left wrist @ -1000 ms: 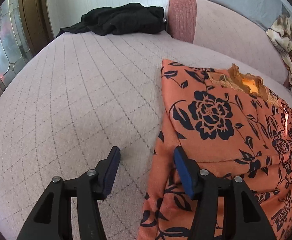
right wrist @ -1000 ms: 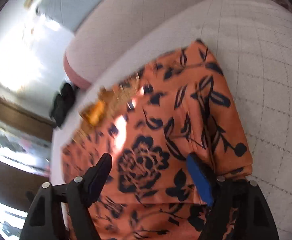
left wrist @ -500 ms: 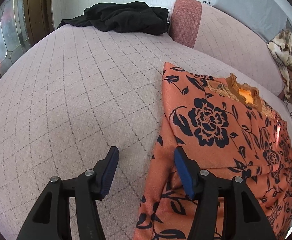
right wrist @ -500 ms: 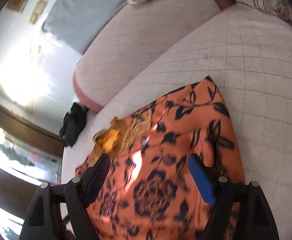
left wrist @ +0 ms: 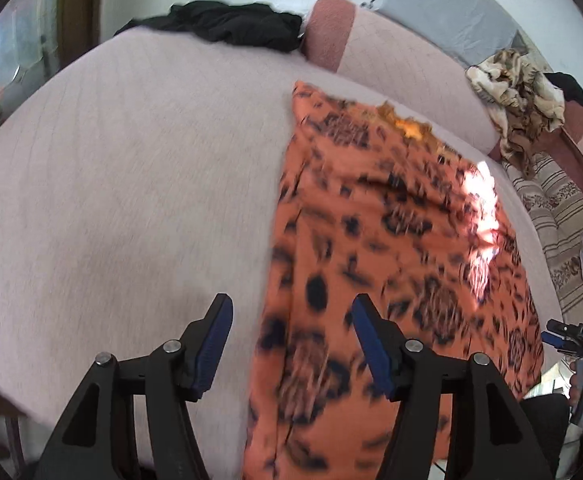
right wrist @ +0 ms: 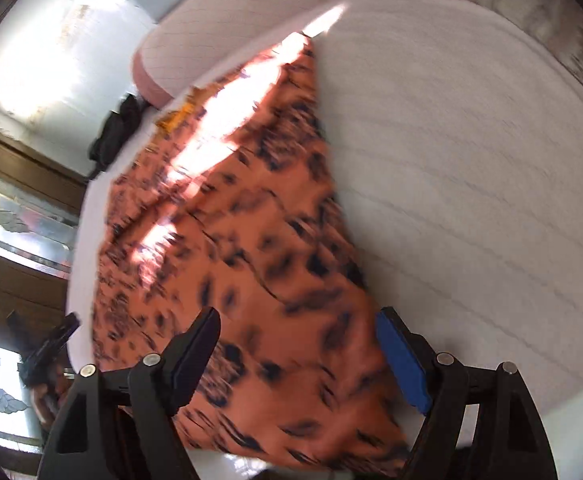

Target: Fold small clothes

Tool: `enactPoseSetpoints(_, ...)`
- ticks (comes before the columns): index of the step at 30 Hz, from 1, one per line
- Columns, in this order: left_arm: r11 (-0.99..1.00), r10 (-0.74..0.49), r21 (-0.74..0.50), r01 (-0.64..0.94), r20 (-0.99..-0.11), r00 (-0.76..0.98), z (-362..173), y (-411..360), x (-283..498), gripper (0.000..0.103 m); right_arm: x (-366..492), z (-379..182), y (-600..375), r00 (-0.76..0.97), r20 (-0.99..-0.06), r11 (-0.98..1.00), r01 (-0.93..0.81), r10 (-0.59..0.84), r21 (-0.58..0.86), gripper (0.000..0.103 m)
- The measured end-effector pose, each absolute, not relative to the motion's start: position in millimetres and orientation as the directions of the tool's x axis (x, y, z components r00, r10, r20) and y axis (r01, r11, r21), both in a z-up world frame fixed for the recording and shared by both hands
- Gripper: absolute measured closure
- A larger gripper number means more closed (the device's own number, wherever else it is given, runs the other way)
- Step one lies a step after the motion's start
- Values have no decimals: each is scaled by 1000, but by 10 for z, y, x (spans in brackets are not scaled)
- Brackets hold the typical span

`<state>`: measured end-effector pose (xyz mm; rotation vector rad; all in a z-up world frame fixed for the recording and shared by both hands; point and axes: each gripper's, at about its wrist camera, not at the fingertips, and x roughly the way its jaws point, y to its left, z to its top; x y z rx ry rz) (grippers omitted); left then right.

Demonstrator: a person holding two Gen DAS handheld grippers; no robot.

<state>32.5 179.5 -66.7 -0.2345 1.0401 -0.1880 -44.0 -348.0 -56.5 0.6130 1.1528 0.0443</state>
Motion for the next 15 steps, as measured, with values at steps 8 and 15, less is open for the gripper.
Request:
enactPoseSetpoints(8, 957, -259, -291, -22, -881, 396, -964, 1923, -296, 40, -898, -810, -3567, 413, -792, 747, 312, 450, 587, 20)
enactPoseSetpoints(15, 973, -210, -232, -11, -898, 388, -1048, 1821, -371, 40, -910, -837, -3499, 389, -802, 748, 323, 453, 579, 21)
